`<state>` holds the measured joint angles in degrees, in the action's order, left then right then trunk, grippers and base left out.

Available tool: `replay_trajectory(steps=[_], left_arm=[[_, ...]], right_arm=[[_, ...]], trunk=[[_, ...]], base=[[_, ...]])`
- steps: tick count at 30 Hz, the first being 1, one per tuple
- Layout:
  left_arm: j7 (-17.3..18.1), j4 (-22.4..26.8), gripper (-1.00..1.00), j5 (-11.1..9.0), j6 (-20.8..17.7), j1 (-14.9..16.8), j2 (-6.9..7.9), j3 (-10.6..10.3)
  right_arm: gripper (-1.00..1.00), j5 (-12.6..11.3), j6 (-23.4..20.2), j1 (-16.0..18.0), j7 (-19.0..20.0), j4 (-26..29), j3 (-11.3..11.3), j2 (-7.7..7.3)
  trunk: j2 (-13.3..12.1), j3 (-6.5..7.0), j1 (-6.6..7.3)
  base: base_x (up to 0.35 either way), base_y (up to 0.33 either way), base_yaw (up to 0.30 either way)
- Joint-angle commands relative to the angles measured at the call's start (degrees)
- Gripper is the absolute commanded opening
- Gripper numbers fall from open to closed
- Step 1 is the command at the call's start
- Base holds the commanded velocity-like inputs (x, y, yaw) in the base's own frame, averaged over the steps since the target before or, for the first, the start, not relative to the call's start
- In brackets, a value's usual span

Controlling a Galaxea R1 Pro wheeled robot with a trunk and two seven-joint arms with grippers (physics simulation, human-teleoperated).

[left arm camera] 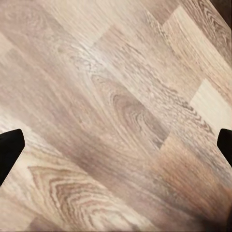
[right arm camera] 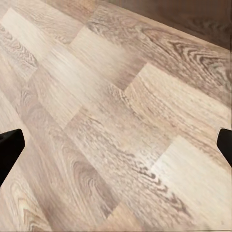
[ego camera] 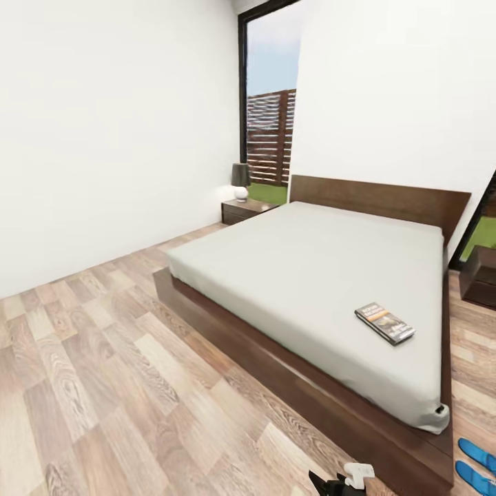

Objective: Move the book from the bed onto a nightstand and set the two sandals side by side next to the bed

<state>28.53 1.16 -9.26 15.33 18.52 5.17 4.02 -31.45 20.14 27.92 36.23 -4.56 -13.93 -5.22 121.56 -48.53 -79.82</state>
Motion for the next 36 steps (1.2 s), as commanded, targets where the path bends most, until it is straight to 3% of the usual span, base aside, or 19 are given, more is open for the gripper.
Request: replay_trajectory(steps=[1, 36], left_arm=[[0.4, -0.1, 1.00, -0.1, 0.0, 0.0, 0.01, 0.4], [0.4, -0.1, 1.00, -0.1, 0.0, 0.0, 0.01, 0.4]], right_arm=[[1.00, -0.5, 0.3, 0.1, 0.3, -0.3, -0.5, 0.03], [1.00, -0.5, 0.3, 0.1, 0.2, -0.3, -0.5, 0.09]], trunk=[[0.0, -0.05, 0.01], [0.0, -0.05, 0.01]], base=[[0.000, 0.139, -0.282], [0.000, 0.009, -0.282]])
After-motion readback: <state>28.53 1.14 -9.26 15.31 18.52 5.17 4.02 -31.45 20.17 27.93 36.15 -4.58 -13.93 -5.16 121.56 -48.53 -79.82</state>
